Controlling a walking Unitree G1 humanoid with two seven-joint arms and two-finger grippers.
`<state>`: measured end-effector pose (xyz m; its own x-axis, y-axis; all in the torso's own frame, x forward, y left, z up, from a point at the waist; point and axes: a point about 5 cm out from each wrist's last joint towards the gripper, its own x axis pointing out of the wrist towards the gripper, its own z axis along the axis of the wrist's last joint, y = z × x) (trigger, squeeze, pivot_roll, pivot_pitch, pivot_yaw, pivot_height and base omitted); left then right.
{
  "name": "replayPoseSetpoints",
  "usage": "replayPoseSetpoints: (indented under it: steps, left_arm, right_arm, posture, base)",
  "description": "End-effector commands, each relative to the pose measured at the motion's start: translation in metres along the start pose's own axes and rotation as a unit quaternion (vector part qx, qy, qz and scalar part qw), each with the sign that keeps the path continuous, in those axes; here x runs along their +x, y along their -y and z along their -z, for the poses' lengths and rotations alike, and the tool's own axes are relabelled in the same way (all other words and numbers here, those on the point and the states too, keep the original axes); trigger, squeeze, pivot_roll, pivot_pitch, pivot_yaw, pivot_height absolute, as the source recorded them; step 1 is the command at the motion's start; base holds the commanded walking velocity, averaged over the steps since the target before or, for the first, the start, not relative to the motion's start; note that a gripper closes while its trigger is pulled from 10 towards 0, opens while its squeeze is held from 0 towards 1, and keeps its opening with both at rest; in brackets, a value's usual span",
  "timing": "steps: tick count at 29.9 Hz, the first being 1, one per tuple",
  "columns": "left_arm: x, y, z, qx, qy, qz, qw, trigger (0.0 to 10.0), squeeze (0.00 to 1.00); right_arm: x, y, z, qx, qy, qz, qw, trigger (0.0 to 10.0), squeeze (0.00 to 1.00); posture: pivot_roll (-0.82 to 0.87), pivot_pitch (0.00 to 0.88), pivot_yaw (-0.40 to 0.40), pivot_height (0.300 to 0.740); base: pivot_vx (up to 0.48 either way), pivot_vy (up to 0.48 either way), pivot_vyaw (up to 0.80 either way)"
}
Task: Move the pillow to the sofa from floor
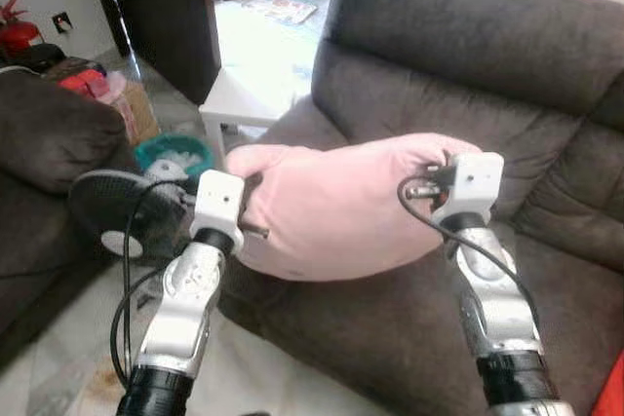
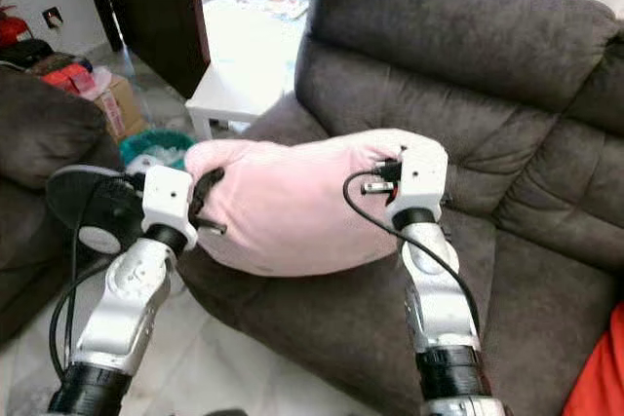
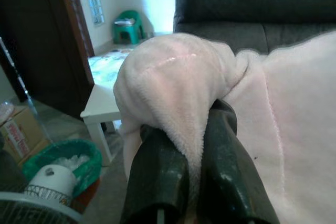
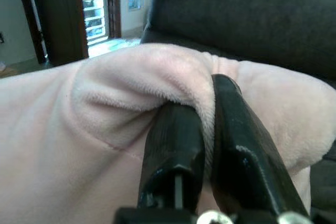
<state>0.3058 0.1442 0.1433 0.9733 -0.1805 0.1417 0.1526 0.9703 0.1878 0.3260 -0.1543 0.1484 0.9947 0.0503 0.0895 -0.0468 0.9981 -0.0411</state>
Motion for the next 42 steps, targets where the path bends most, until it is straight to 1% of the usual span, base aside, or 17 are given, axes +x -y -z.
replayPoseSetpoints:
  steps: [1, 18, 23, 31, 36, 40, 42]
  left_arm:
    - [0.005, -0.001, -0.015, 0.002, 0.031, -0.007, 0.999, 10.0, 0.00]
    - [0.005, -0.004, -0.016, 0.002, 0.032, -0.011, 0.999, 10.0, 0.00]
    - [0.006, -0.004, -0.019, 0.000, 0.040, -0.017, 0.999, 10.0, 0.00]
    - [0.007, -0.008, -0.021, -0.003, 0.046, -0.028, 0.999, 10.0, 0.00]
    - [0.007, -0.011, -0.024, -0.004, 0.051, -0.037, 0.998, 10.0, 0.00]
    - [0.007, -0.013, -0.025, -0.004, 0.054, -0.043, 0.998, 10.0, 0.00]
    - [0.007, -0.013, -0.025, -0.005, 0.055, -0.045, 0.997, 10.0, 0.00]
  right_arm:
    - [-0.001, 0.010, 0.004, -0.004, -0.011, 0.020, 1.000, 10.0, 0.00]
    - [-0.001, 0.011, 0.004, -0.003, -0.012, 0.030, 0.999, 10.0, 0.00]
    - [-0.001, 0.011, 0.003, -0.002, -0.010, 0.028, 1.000, 10.0, 0.00]
    - [-0.001, 0.006, 0.003, -0.007, -0.007, 0.014, 1.000, 10.0, 0.00]
    - [-0.001, -0.002, -0.002, -0.020, 0.008, -0.016, 1.000, 10.0, 0.00]
    - [-0.001, -0.005, -0.003, -0.022, 0.011, -0.024, 0.999, 10.0, 0.00]
    - [-0.001, -0.006, -0.003, -0.018, 0.014, -0.026, 0.999, 10.0, 0.00]
  posture:
    - [0.14, 0.074, -0.030, 0.740]
    - [0.14, 0.074, -0.027, 0.740]
    - [0.14, 0.075, -0.027, 0.740]
    - [0.15, 0.077, -0.028, 0.740]
    - [0.15, 0.077, -0.029, 0.740]
    - [0.15, 0.077, -0.030, 0.740]
    - [0.15, 0.077, -0.030, 0.740]
  base:
    - [0.000, 0.000, -0.60]
    - [0.000, 0.000, -0.04]
    - [0.000, 0.000, 0.00]
    - [0.000, 0.000, 0.00]
    - [0.101, 0.000, 0.00]
    - [0.266, 0.000, 0.80]
    - [0.281, 0.000, 0.27]
